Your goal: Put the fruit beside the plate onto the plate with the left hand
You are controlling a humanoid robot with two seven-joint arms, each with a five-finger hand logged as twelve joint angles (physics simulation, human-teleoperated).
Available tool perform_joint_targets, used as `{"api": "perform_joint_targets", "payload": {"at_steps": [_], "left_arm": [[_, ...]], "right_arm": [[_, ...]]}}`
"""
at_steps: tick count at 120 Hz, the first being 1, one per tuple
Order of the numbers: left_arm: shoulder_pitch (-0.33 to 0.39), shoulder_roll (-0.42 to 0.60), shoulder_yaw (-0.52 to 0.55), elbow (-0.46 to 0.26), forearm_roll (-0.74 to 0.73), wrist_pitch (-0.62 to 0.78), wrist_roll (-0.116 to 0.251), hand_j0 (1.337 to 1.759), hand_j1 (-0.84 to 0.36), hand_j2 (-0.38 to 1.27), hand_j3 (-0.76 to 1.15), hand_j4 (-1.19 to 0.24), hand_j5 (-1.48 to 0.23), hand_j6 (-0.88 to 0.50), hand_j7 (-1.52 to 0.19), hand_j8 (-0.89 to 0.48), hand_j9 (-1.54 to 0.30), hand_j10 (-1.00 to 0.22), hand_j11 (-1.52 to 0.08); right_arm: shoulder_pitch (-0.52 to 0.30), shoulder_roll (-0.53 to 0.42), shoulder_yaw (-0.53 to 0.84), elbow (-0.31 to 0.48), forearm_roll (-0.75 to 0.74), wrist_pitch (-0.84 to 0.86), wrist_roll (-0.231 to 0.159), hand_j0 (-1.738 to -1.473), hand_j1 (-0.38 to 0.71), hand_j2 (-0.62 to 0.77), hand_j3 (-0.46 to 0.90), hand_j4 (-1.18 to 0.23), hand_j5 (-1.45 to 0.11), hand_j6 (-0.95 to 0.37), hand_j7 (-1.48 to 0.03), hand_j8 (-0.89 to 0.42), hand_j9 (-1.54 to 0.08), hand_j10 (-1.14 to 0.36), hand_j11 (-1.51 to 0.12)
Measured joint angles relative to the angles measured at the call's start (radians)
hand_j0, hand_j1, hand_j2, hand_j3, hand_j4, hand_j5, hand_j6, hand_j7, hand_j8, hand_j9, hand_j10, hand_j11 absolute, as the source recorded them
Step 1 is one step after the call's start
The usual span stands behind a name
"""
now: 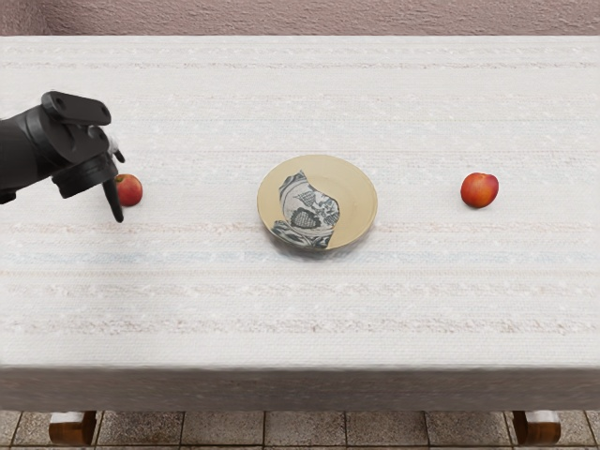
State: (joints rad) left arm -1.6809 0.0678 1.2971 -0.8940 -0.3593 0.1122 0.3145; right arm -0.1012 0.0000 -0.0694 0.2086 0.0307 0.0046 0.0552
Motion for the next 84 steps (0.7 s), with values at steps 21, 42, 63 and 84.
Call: {"api": "perform_joint_targets", "payload": {"at_steps": [21, 42, 63, 84], "left_arm": [[0.004, -0.005, -0.023, 0.042, 0.050, 0.004, 0.000, 1.658, 0.10, 0.04, 0.00, -0.21, -0.27, -0.21, -0.27, -0.21, -0.27, -0.21, -0.27], [0.042, -0.010, -0.063, 0.063, 0.102, 0.004, 0.000, 1.658, 0.10, 0.04, 0.00, -0.21, -0.27, -0.21, -0.27, -0.21, -0.27, -0.21, -0.27], [0.045, -0.010, -0.074, 0.077, 0.118, 0.006, 0.000, 1.658, 0.11, 0.04, 0.00, -0.20, -0.26, -0.20, -0.26, -0.20, -0.26, -0.20, -0.26], [0.070, -0.010, -0.075, 0.092, 0.120, 0.012, 0.000, 1.658, 0.10, 0.04, 0.00, -0.21, -0.28, -0.21, -0.28, -0.21, -0.28, -0.21, -0.28]], "right_arm": [[0.000, 0.000, 0.000, 0.000, 0.000, 0.000, 0.000, -1.658, -0.32, 0.00, 0.00, -0.02, -0.03, -0.02, -0.03, -0.02, -0.03, -0.02, -0.03], [0.000, 0.000, -0.001, 0.000, 0.000, 0.000, 0.000, -1.658, -0.32, 0.00, 0.00, -0.02, -0.03, -0.02, -0.03, -0.02, -0.03, -0.02, -0.03], [0.000, 0.000, 0.000, 0.000, 0.000, 0.000, 0.000, -1.658, -0.32, 0.00, 0.00, -0.02, -0.03, -0.02, -0.03, -0.02, -0.03, -0.02, -0.03], [0.000, 0.000, 0.000, 0.000, 0.000, 0.000, 0.000, -1.658, -0.32, 0.00, 0.00, -0.02, -0.03, -0.02, -0.03, -0.02, -0.03, -0.02, -0.03]]}}
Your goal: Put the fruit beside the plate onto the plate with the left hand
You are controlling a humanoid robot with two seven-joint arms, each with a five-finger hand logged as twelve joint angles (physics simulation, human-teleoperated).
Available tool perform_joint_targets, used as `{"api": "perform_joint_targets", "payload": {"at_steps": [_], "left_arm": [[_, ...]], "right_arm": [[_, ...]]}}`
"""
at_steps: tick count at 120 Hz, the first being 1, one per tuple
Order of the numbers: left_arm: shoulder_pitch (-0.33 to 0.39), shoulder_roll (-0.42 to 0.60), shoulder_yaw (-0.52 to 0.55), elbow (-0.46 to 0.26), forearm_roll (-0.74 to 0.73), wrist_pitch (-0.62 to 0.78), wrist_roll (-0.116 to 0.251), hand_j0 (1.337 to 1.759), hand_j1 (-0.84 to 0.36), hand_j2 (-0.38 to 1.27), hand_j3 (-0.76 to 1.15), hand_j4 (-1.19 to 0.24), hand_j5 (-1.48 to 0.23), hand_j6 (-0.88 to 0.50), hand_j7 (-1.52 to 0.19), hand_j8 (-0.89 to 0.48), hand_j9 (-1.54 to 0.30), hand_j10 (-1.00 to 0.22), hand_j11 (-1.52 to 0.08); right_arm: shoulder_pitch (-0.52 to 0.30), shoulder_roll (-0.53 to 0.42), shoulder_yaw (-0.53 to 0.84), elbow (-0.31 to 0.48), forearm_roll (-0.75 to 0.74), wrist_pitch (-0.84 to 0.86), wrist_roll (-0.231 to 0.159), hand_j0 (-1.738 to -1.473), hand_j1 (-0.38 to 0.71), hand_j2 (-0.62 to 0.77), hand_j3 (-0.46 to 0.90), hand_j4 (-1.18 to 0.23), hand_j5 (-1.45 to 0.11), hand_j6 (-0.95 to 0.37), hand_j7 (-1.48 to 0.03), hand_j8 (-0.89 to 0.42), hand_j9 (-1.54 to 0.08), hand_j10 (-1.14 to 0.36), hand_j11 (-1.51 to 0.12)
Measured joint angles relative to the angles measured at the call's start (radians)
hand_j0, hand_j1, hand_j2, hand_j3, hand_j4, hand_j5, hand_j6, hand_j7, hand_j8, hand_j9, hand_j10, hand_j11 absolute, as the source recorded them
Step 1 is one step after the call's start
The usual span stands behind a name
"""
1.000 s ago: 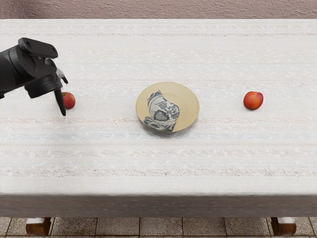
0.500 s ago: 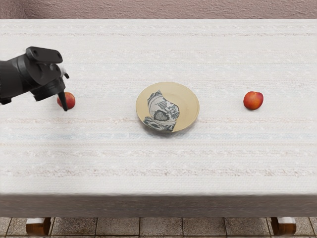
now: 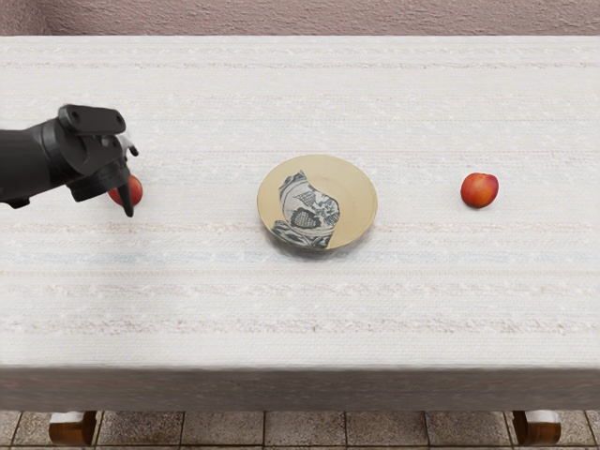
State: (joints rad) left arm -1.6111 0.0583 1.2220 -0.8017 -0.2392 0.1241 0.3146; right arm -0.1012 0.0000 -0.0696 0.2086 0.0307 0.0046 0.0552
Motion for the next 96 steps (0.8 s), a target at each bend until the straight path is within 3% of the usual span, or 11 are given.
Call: {"api": "perform_joint_targets", "payload": {"at_steps": [39, 96], "left_arm": [[0.016, 0.000, -0.001, 0.004, -0.001, 0.006, 0.001, 1.658, -0.04, 0.07, 0.00, -0.32, -0.42, -0.33, -0.42, -0.32, -0.42, -0.32, -0.42], [0.036, -0.009, -0.002, 0.003, -0.001, 0.061, 0.001, 1.658, -0.08, 0.07, 0.00, -0.36, -0.47, -0.36, -0.47, -0.36, -0.47, -0.36, -0.47]], "right_arm": [[0.000, 0.000, 0.000, 0.000, 0.000, 0.000, 0.000, -1.658, -0.32, 0.00, 0.00, -0.02, -0.03, -0.02, -0.03, -0.02, -0.03, -0.02, -0.03], [0.000, 0.000, 0.000, 0.000, 0.000, 0.000, 0.000, -1.658, -0.32, 0.00, 0.00, -0.02, -0.03, -0.02, -0.03, -0.02, -0.03, -0.02, -0.03]]}}
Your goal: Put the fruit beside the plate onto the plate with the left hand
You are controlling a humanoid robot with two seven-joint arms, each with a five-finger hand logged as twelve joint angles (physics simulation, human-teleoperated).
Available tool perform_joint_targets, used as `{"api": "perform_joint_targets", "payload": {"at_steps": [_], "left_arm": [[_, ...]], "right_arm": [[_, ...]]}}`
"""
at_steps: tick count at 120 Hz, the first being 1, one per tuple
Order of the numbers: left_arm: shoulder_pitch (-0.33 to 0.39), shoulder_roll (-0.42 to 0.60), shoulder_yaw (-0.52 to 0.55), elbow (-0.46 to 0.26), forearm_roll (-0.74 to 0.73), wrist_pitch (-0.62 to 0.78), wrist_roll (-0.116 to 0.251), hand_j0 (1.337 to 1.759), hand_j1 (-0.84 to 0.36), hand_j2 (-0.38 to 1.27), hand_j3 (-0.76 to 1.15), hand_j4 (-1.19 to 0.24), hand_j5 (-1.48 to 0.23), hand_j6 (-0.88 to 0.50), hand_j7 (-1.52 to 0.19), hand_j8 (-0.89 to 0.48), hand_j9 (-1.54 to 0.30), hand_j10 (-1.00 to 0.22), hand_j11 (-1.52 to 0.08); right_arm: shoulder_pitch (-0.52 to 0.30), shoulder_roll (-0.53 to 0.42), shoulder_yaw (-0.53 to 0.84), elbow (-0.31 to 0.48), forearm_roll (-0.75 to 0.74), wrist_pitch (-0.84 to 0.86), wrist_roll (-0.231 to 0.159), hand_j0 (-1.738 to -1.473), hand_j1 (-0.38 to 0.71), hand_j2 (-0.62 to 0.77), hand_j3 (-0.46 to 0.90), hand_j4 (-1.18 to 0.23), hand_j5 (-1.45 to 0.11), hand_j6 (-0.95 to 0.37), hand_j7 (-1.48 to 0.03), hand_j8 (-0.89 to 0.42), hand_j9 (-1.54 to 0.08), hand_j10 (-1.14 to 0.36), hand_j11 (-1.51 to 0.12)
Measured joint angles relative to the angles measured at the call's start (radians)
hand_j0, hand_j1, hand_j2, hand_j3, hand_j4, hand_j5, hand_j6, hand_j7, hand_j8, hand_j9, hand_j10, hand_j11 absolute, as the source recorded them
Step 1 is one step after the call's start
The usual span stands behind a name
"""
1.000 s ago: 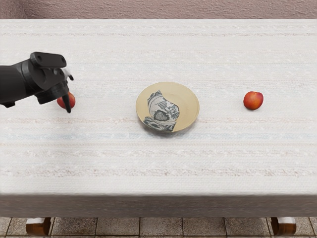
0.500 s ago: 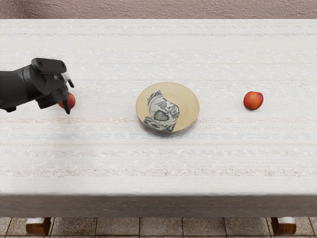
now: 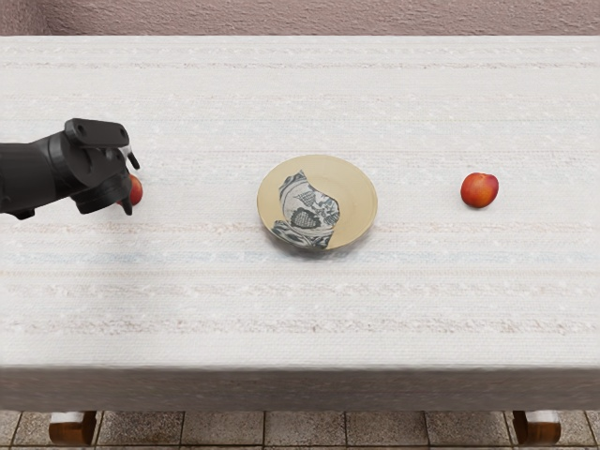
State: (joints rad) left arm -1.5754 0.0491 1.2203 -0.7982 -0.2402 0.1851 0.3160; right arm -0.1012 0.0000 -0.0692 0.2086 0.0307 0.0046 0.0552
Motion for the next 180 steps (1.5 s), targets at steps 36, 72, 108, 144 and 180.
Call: {"api": "perform_joint_targets", "payload": {"at_steps": [36, 72, 108, 144, 180], "left_arm": [[0.012, -0.005, -0.001, 0.000, 0.000, 0.003, 0.000, 1.658, -0.08, 0.07, 0.00, -0.36, -0.47, -0.36, -0.47, -0.36, -0.47, -0.36, -0.47], [0.012, -0.006, -0.002, -0.001, -0.017, -0.007, 0.002, 1.657, -0.27, 0.13, 0.00, -0.56, -0.72, -0.49, -0.72, -0.50, -0.73, -0.56, -0.72], [-0.007, 0.002, -0.009, -0.011, -0.046, -0.015, 0.003, 1.653, -0.38, 0.29, 0.00, -0.62, -0.94, -0.33, -0.92, -0.35, -0.93, -0.60, -0.93], [-0.116, 0.128, -0.070, -0.037, -0.043, -0.122, 0.003, 1.652, -0.41, 0.34, 0.00, -0.59, -0.94, -0.31, -0.93, -0.33, -0.95, -0.60, -0.95], [-0.248, 0.189, -0.222, -0.070, -0.040, -0.422, 0.003, 1.651, -0.41, 0.34, 0.00, -0.59, -0.93, -0.30, -0.94, -0.33, -0.94, -0.59, -0.95]], "right_arm": [[0.000, 0.000, 0.000, 0.000, 0.000, 0.000, 0.000, -1.658, -0.32, 0.00, 0.00, -0.02, -0.03, -0.02, -0.03, -0.02, -0.03, -0.02, -0.03], [0.000, 0.000, 0.000, 0.000, 0.000, 0.000, 0.000, -1.658, -0.32, 0.00, 0.00, -0.02, -0.03, -0.02, -0.03, -0.02, -0.03, -0.02, -0.03], [0.000, 0.000, 0.000, 0.000, 0.000, 0.000, 0.000, -1.658, -0.32, 0.00, 0.00, -0.02, -0.03, -0.02, -0.03, -0.02, -0.03, -0.02, -0.03], [0.000, 0.000, 0.000, 0.000, 0.000, 0.000, 0.000, -1.658, -0.32, 0.00, 0.00, -0.02, -0.03, -0.02, -0.03, -0.02, -0.03, -0.02, -0.03], [0.000, 0.000, 0.000, 0.000, 0.000, 0.000, 0.000, -1.658, -0.32, 0.00, 0.00, -0.02, -0.03, -0.02, -0.03, -0.02, -0.03, -0.02, -0.03]]}}
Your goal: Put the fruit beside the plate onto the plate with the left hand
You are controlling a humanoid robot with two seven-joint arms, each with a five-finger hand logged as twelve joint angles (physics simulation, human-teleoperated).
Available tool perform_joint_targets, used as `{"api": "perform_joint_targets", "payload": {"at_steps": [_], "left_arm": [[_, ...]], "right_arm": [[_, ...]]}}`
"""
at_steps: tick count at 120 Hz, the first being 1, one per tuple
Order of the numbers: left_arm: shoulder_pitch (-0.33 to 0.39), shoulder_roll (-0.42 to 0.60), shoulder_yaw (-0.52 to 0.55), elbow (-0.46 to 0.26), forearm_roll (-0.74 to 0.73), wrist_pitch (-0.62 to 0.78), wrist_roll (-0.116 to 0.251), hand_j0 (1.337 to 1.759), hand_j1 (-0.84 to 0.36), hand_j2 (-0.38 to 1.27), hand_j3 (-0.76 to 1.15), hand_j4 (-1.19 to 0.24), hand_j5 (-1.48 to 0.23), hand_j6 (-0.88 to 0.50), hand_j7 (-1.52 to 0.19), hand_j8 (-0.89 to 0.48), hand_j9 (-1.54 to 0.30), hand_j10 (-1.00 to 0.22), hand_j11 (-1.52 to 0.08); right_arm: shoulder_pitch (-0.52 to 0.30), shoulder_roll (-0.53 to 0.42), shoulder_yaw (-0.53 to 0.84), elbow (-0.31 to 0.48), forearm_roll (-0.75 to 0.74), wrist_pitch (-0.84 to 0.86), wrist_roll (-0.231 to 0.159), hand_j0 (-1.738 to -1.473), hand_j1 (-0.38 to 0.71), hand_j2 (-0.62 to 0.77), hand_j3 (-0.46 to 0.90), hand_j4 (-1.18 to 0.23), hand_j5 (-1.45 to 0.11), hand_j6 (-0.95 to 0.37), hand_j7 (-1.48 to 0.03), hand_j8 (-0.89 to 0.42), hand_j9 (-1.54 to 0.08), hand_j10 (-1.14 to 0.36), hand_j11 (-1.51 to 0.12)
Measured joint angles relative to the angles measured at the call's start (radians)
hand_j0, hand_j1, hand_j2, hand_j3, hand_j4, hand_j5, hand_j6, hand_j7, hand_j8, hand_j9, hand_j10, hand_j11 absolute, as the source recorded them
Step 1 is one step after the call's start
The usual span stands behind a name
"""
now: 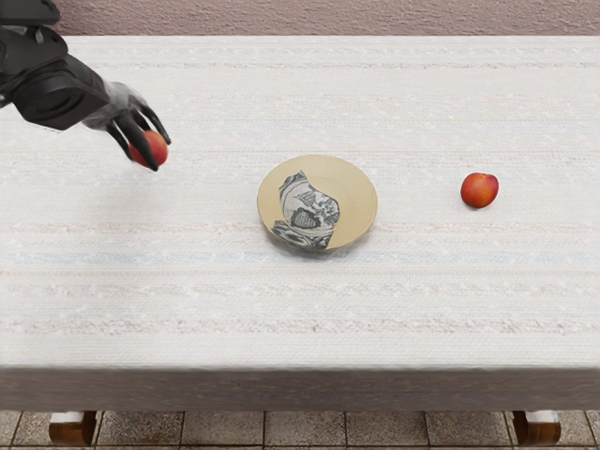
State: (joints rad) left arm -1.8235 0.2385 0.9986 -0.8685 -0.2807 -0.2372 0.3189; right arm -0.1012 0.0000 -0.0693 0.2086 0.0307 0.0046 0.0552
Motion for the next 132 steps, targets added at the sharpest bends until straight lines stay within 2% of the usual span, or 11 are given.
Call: {"api": "perform_joint_targets", "payload": {"at_steps": [15, 20, 54, 61, 65, 75, 80, 114, 132], "left_arm": [[0.003, -0.046, -0.132, -0.002, 0.009, -0.029, 0.000, 1.652, -0.37, 0.31, 0.00, -0.61, -0.92, -0.32, -0.94, -0.35, -0.94, -0.61, -0.95], [-0.001, -0.052, -0.168, -0.001, 0.013, -0.033, -0.001, 1.651, -0.35, 0.22, 0.00, -0.63, -0.92, -0.33, -0.94, -0.36, -0.95, -0.63, -0.95], [0.018, -0.111, -0.365, 0.007, 0.024, -0.042, -0.007, 1.652, -0.35, 0.28, 0.00, -0.64, -0.90, -0.34, -0.93, -0.36, -0.95, -0.64, -0.95], [0.021, -0.121, -0.386, 0.007, 0.026, -0.042, -0.007, 1.652, -0.35, 0.22, 0.00, -0.65, -0.89, -0.36, -0.92, -0.36, -0.95, -0.64, -0.94], [0.034, -0.144, -0.399, 0.006, 0.025, -0.042, -0.007, 1.653, -0.34, 0.27, 0.00, -0.65, -0.89, -0.35, -0.92, -0.36, -0.94, -0.63, -0.94], [0.053, -0.162, -0.420, 0.005, 0.025, -0.043, -0.006, 1.652, -0.29, 0.15, 0.00, -0.68, -0.89, -0.37, -0.92, -0.39, -0.95, -0.66, -0.94], [0.058, -0.169, -0.425, 0.004, 0.024, -0.044, -0.006, 1.653, -0.31, 0.21, 0.00, -0.68, -0.89, -0.37, -0.93, -0.39, -0.95, -0.66, -0.94], [0.118, -0.171, -0.429, 0.007, 0.047, -0.033, -0.007, 1.651, -0.35, 0.25, 0.00, -0.65, -0.89, -0.35, -0.93, -0.36, -0.96, -0.64, -0.96], [0.121, -0.171, -0.427, 0.008, 0.067, -0.027, -0.007, 1.652, -0.35, 0.24, 0.00, -0.65, -0.86, -0.35, -0.90, -0.36, -0.92, -0.63, -0.92]], "right_arm": [[0.000, 0.000, 0.000, 0.000, 0.000, 0.000, 0.000, -1.658, -0.32, 0.00, 0.00, -0.02, -0.03, -0.02, -0.03, -0.02, -0.03, -0.02, -0.03], [0.000, 0.000, 0.000, 0.000, 0.000, 0.000, 0.000, -1.658, -0.32, 0.00, 0.00, -0.02, -0.03, -0.02, -0.03, -0.02, -0.03, -0.02, -0.03], [0.000, 0.000, 0.000, 0.000, 0.000, 0.000, 0.000, -1.658, -0.32, 0.00, 0.00, -0.02, -0.03, -0.02, -0.03, -0.02, -0.03, -0.02, -0.03], [0.000, 0.000, 0.000, 0.000, 0.000, 0.000, 0.000, -1.658, -0.32, 0.00, 0.00, -0.02, -0.03, -0.02, -0.03, -0.02, -0.03, -0.02, -0.03], [0.000, 0.000, 0.000, 0.000, 0.000, 0.000, 0.000, -1.658, -0.32, 0.00, 0.00, -0.02, -0.03, -0.02, -0.03, -0.02, -0.03, -0.02, -0.03], [0.000, 0.000, 0.000, 0.000, 0.000, 0.000, 0.000, -1.658, -0.32, 0.00, 0.00, -0.02, -0.03, -0.02, -0.03, -0.02, -0.03, -0.02, -0.03], [0.000, 0.000, 0.000, 0.000, 0.000, 0.000, 0.000, -1.658, -0.32, 0.00, 0.00, -0.02, -0.03, -0.02, -0.03, -0.02, -0.03, -0.02, -0.03], [0.000, 0.000, 0.000, 0.000, 0.000, 0.000, 0.000, -1.658, -0.32, 0.00, 0.00, -0.02, -0.03, -0.02, -0.03, -0.02, -0.03, -0.02, -0.03], [0.000, 0.000, 0.000, 0.000, 0.000, 0.000, 0.000, -1.658, -0.32, 0.00, 0.00, -0.02, -0.03, -0.02, -0.03, -0.02, -0.03, -0.02, -0.03]]}}
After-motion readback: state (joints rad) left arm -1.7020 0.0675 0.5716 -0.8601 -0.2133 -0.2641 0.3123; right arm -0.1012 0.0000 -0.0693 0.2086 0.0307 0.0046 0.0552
